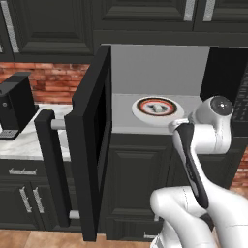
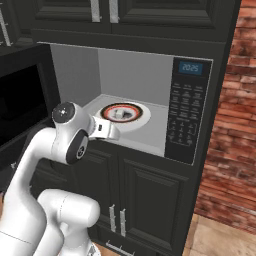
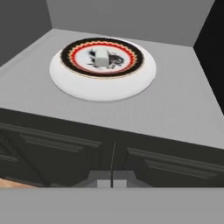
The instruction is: Pick the marshmallow from the counter and place it in the microwave. Then turn on the microwave.
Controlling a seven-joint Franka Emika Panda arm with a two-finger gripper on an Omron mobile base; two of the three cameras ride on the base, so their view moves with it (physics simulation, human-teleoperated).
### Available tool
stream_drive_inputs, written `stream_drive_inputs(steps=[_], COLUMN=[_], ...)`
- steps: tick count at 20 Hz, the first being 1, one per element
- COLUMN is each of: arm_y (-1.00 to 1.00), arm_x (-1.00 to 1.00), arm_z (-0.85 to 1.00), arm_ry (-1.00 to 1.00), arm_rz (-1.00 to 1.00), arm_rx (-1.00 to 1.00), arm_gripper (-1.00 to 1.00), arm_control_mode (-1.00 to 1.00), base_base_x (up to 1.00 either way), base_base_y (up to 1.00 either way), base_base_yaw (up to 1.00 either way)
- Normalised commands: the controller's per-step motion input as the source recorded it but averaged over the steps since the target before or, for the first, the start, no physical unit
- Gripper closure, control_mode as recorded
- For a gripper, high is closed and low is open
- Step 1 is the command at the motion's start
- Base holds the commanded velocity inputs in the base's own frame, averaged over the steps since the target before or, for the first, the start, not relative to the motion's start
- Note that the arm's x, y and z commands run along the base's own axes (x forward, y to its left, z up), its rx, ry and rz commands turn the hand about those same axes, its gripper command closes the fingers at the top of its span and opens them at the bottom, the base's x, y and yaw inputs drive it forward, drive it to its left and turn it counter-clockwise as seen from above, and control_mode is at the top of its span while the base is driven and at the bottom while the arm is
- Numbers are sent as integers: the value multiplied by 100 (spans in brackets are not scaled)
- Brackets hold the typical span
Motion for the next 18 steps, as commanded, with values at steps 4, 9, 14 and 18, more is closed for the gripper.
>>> stream_drive_inputs(steps=[4, 9, 14, 18], arm_y=[0, 2, 5, 6], arm_x=[-31, -28, -26, -26], arm_z=[30, 31, 31, 27], arm_ry=[-1, 0, 0, 0], arm_rz=[0, 0, 0, 0], arm_rx=[0, 0, 0, 0], arm_gripper=[100, 100, 100, 100], arm_control_mode=[-100, -100, -100, -100], base_base_x=[0, 0, 0, 0], base_base_y=[0, 0, 0, 0], base_base_yaw=[0, 0, 0, 0])
